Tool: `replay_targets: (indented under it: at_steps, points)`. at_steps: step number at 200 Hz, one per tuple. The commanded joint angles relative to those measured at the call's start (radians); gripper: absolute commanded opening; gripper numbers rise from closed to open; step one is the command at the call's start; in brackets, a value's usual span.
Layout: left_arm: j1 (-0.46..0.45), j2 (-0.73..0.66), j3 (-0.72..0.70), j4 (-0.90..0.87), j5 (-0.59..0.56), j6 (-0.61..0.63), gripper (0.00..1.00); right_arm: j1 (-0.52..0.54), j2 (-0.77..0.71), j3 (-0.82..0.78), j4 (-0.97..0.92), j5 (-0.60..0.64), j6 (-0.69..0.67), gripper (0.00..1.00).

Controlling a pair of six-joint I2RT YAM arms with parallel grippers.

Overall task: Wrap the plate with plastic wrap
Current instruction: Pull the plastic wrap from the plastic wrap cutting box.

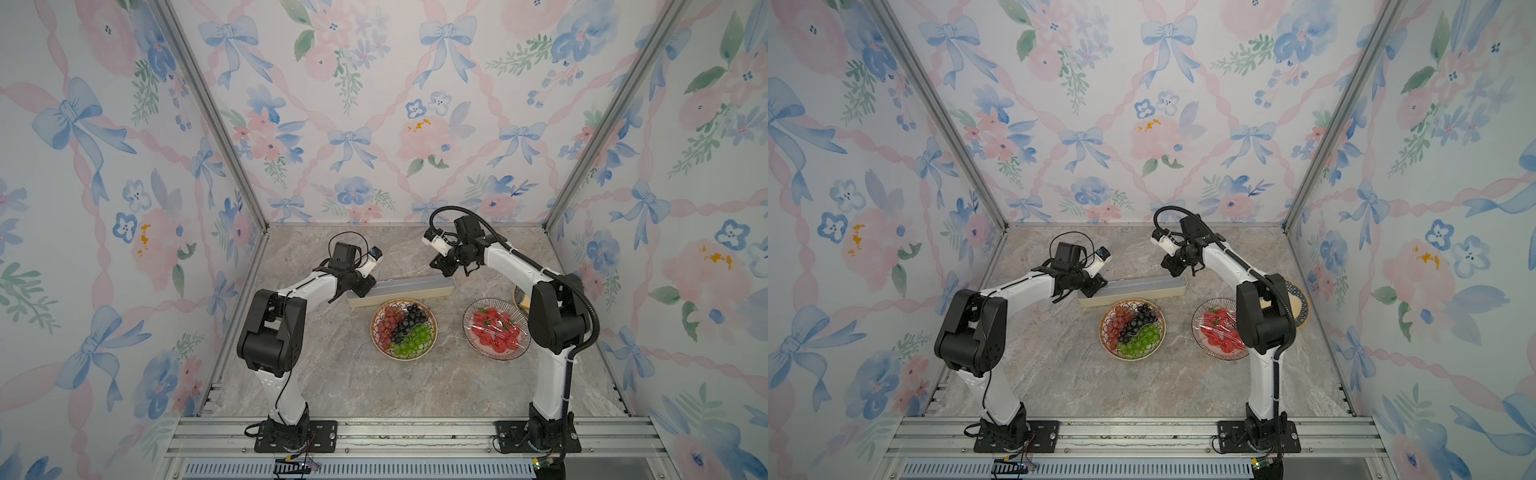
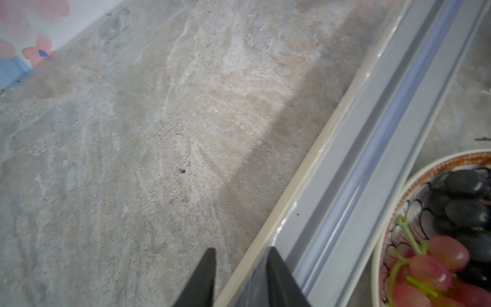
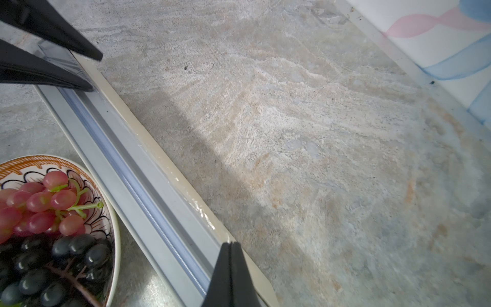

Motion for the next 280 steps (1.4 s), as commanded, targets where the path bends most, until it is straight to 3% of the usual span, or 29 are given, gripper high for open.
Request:
replay_targets:
  at_steps: [1, 5, 50, 112, 280]
  points:
    - [0.001, 0.053, -0.022, -0.184, 0.075, 0.046, 0.06, -0.001, -0.011, 0.024, -0.009, -0.02, -0.009, 0.0]
    - [0.003, 0.049, -0.02, -0.184, 0.085, 0.048, 0.0, 0.0, -0.013, 0.022, -0.007, -0.022, -0.006, 0.0]
    - [0.012, -0.039, 0.013, -0.184, 0.173, 0.056, 0.0, -0.013, -0.07, -0.008, 0.024, -0.042, 0.015, 0.0]
    - [0.013, -0.158, 0.065, -0.183, 0.201, 0.057, 0.0, -0.04, -0.161, -0.063, 0.076, -0.068, 0.047, 0.0]
    - [0.013, -0.199, 0.219, -0.183, 0.186, 0.06, 0.0, -0.07, -0.275, -0.107, 0.135, -0.098, 0.076, 0.0]
